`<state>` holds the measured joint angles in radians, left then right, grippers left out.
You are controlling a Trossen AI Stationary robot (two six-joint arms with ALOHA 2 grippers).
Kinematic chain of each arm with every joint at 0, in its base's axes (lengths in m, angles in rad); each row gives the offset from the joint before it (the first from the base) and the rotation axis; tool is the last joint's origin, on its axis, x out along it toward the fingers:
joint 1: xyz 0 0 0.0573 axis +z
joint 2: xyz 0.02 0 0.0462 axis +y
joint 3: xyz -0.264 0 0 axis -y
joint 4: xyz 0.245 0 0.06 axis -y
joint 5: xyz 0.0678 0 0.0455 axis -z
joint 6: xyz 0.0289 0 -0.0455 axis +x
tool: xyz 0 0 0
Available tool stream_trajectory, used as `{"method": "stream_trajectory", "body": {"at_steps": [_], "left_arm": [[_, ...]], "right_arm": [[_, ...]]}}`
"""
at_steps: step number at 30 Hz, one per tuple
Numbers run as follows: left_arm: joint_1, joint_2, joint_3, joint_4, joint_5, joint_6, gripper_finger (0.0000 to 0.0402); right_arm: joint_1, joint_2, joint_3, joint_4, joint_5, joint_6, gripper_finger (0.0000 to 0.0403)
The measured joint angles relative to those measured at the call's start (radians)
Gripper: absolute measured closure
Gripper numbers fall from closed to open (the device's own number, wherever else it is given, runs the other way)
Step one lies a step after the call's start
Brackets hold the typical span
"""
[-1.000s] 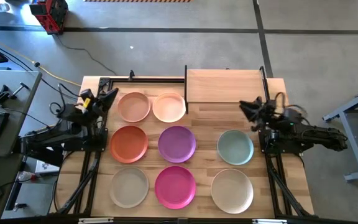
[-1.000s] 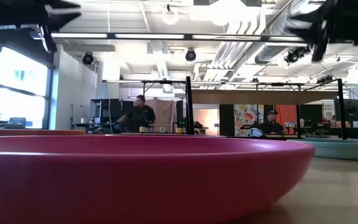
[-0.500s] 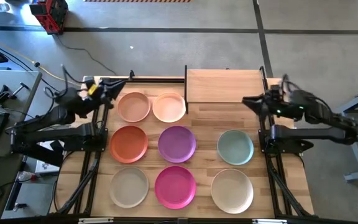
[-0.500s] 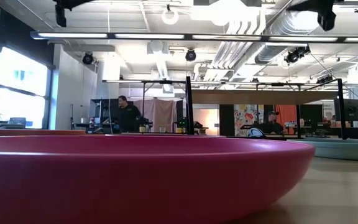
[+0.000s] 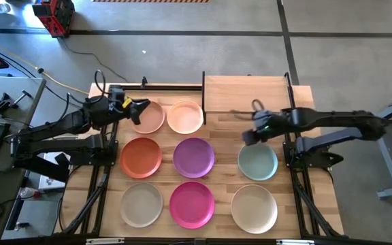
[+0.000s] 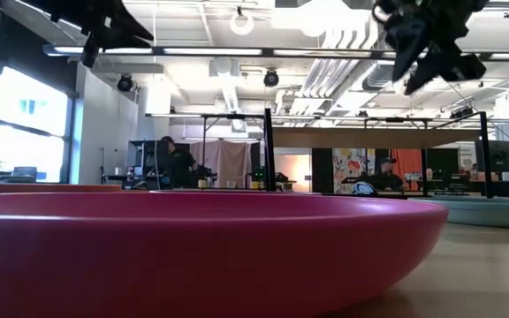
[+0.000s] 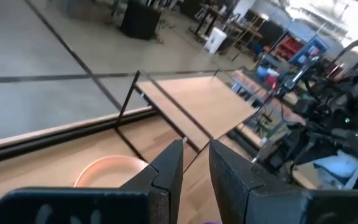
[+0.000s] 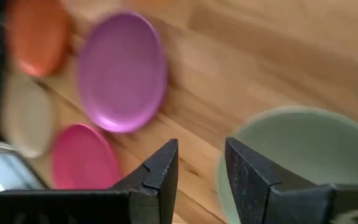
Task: Place and stack plates onto a shelf
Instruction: Put the blue plate on the shelf
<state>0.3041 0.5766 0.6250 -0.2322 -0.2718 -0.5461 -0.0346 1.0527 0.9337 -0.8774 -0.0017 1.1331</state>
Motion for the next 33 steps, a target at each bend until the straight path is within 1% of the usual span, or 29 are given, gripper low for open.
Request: {"method": "stream_trajectory", "body": {"at_steps": [9,18,25,33], "left_arm": [[0.000,0.000,0.000,-0.011,0.000,0.000,0.0335],[0.000,0.000,0.000,-0.011,0.000,0.000,0.0335],[0.000,0.000,0.000,-0.011,0.000,0.000,0.0335],[0.000,0.000,0.000,-0.011,0.000,0.000,0.0335]], "right_arm": [[0.099,0.236,0.000,-0.009,0.000,0.136,0.0290],[0.186,0.390,-0.001,0.026,0.010,0.251,0.0290],[0.226,0.494,-0.001,0.077,0.012,0.258,0.0290],[0.254,0.582,-0.001,0.112,0.013,0.257,0.0290]]}}
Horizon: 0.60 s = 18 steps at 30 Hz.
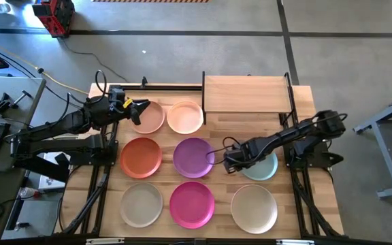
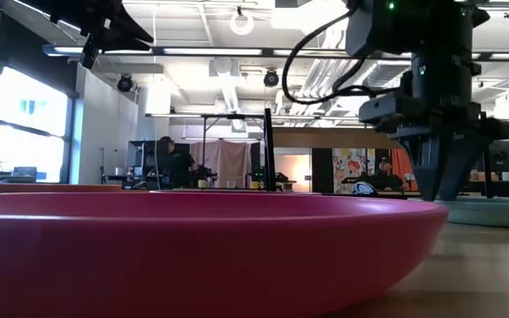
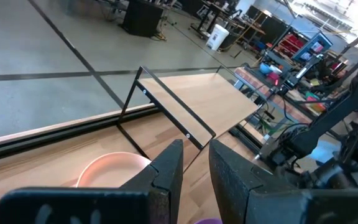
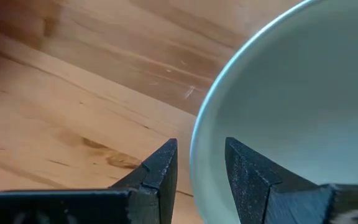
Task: Place and stack plates onto a shelf
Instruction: Put the blue plate on the shelf
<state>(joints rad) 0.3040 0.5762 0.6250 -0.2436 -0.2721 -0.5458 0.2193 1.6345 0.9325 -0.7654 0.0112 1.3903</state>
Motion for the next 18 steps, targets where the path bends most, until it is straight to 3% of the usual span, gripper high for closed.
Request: {"method": "stream_trajectory", "body": {"at_steps": [7,14,18], "left_arm": [[0.000,0.000,0.000,0.000,0.000,0.000,0.0335],[0.000,0.000,0.000,-0.012,0.000,0.000,0.0335],[0.000,0.000,0.000,-0.035,0.000,0.000,0.0335]], "right_arm": [[0.020,0.050,0.000,0.036,-0.002,-0.002,0.0297],[0.019,0.049,0.002,0.034,-0.006,-0.002,0.0391],[0.019,0.048,0.002,0.030,-0.024,-0.003,0.0390]]}}
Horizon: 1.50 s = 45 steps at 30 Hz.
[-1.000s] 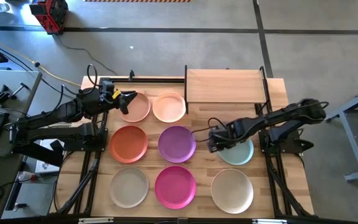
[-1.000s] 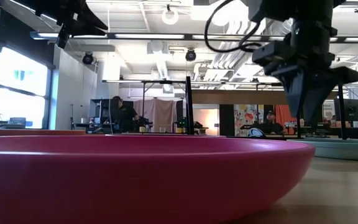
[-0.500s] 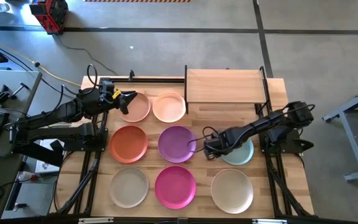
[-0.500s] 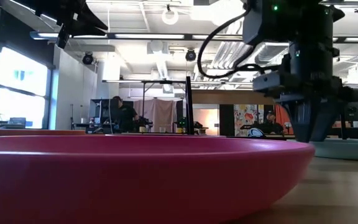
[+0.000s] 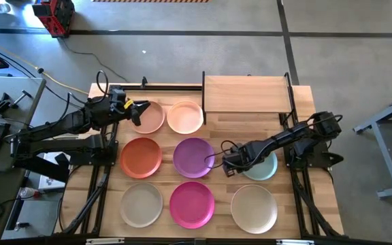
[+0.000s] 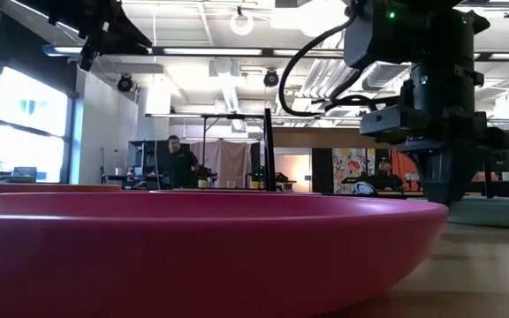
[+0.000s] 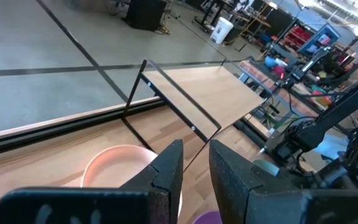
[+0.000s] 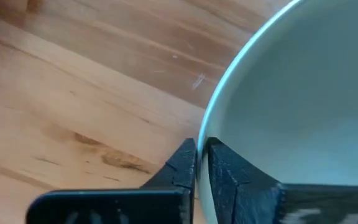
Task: Place and stack plates onto a shelf
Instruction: Put the blue plate on the shelf
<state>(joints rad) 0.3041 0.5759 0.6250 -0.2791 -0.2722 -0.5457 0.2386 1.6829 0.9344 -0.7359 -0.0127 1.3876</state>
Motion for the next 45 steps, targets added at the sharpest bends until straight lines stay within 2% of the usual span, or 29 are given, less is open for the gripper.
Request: {"method": "stream_trajectory", "body": {"at_steps": [5,10,23,29,35,45], "left_arm": [[0.000,0.000,0.000,-0.022,0.000,0.000,0.0335],[0.000,0.000,0.000,-0.024,0.000,0.038,0.0335],[0.000,0.000,0.000,-0.024,0.000,0.045,0.0335],[0.000,0.000,0.000,-0.024,0.000,0.042,0.0335],[0.000,0.000,0.000,-0.023,0.000,0.041,0.0335],[0.000,0.000,0.000,-0.018,0.000,0.015,0.0335]], "right_arm": [[0.007,-0.018,0.015,-0.022,-0.050,-0.018,0.0399],[0.022,-0.039,0.132,-0.163,-0.030,-0.063,0.0402],[0.033,-0.043,0.537,-0.656,0.126,-0.158,0.0403],[0.029,-0.043,0.696,-0.841,0.255,-0.188,0.0403],[-0.035,-0.071,0.750,-0.834,0.403,-0.363,0.0403],[-0.237,-0.088,0.735,-0.835,0.510,-0.738,0.0403]]}}
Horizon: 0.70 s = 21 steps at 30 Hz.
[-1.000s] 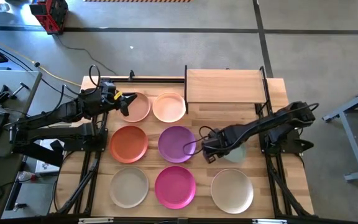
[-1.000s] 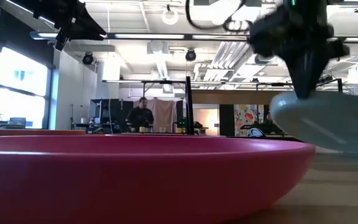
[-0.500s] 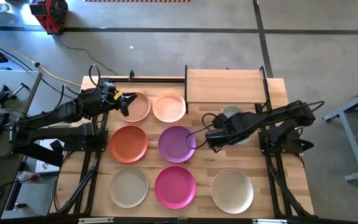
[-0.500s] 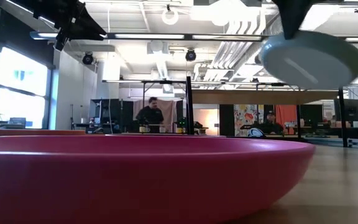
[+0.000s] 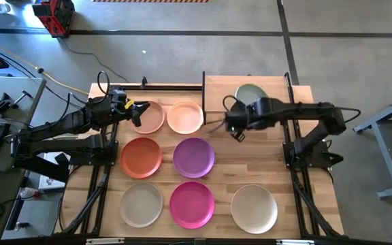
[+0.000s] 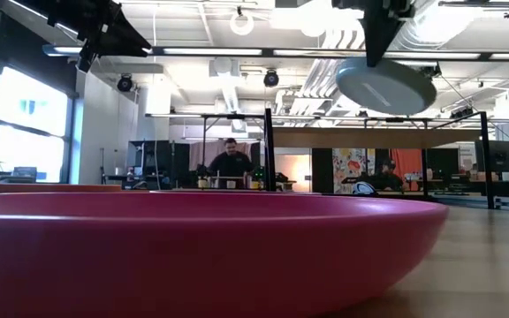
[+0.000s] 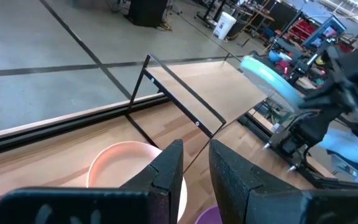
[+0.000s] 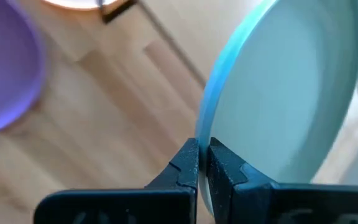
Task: Place and stack plates onto a shelf
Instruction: Put the blue plate on the shelf
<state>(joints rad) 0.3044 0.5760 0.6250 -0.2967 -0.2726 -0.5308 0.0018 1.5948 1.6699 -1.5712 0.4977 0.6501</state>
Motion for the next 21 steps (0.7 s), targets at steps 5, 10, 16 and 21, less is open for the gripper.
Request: {"method": "stream_trajectory", "body": {"at_steps": [5,10,16,21], "left_arm": [[0.000,0.000,0.000,0.000,0.000,0.000,0.0335],[0.000,0.000,0.000,-0.001,0.000,-0.016,0.0335],[0.000,0.000,0.000,-0.001,0.000,-0.018,0.0335],[0.000,0.000,0.000,-0.001,0.000,-0.018,0.0335]], "right_arm": [[-0.118,0.000,0.000,0.000,0.014,-0.176,0.0403],[-0.252,0.000,-0.036,0.001,0.029,-0.334,0.0403],[-0.367,-0.045,-0.160,0.043,-0.008,-0.429,0.0403],[-0.404,-0.107,-0.257,0.137,-0.059,-0.482,0.0403]]}}
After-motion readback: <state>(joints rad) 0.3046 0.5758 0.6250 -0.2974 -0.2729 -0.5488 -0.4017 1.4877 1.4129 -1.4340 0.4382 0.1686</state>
